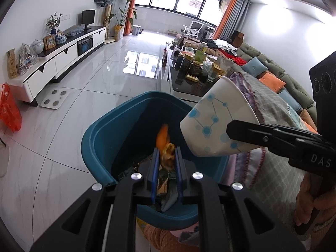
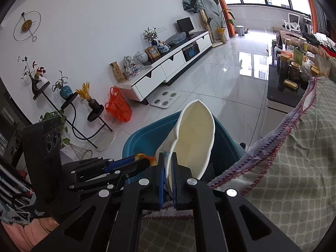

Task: Collect trash
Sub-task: 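Open the left gripper over the bin while the right gripper drops the paper cup in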

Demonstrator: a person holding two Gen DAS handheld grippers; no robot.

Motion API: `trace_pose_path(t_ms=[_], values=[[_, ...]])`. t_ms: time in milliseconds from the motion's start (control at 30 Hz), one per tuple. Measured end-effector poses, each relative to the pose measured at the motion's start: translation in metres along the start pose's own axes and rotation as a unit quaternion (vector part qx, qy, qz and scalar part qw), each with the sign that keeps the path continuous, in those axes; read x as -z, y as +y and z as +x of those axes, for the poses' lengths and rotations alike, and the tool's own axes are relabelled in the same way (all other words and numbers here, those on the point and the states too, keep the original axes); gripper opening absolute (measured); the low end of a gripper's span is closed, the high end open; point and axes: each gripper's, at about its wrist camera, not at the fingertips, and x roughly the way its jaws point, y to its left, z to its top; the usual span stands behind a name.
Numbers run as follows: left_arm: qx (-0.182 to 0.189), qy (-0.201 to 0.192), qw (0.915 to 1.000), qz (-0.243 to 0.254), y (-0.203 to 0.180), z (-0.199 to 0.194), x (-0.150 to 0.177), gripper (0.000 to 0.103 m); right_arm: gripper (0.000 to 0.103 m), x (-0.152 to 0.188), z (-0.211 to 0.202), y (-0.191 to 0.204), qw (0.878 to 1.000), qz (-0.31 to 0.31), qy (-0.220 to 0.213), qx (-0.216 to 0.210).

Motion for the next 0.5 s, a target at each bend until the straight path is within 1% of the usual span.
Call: trace_pose_path(t_ms=[33,67,100,133,367,467,500], values=[[0.0,0.001,1.0,-0.002,0.001,0.001,0.0,0.018,0.011,0.0,0.002,0.0,1.0,0.001,0.001,0.001],[0.0,0.002,1.0,-0.005,0.001,0.002,0.0,0.021,0.017,0.0,0.003,0.0,1.0,0.002,0.002,0.0],[0.0,0.003,1.0,-0.008,0.006,0.002,0.001,0.024,0.026,0.0,0.004,-0.001,1.0,0.004,0.003,0.0],[-0.001,0.002,1.0,-0.009,0.006,0.002,0.001,0.025,0.028,0.0,0.004,-0.002,1.0,0.007,0.003,0.001],[-0.002,-0.005,0.9999,-0.013,0.01,-0.003,0.004,0.026,0.028,0.003,-0.002,-0.006,1.0,0.01,-0.002,-0.002],[0.0,-0.015,0.9999,-0.008,0.01,-0.009,0.005,0.033,0.028,0.006,-0.008,-0.009,1.0,0.014,-0.006,-0.002],[0.003,-0.019,0.9998,-0.005,0.008,-0.012,0.006,0.034,0.028,0.007,-0.009,-0.009,1.0,0.015,-0.008,-0.002]])
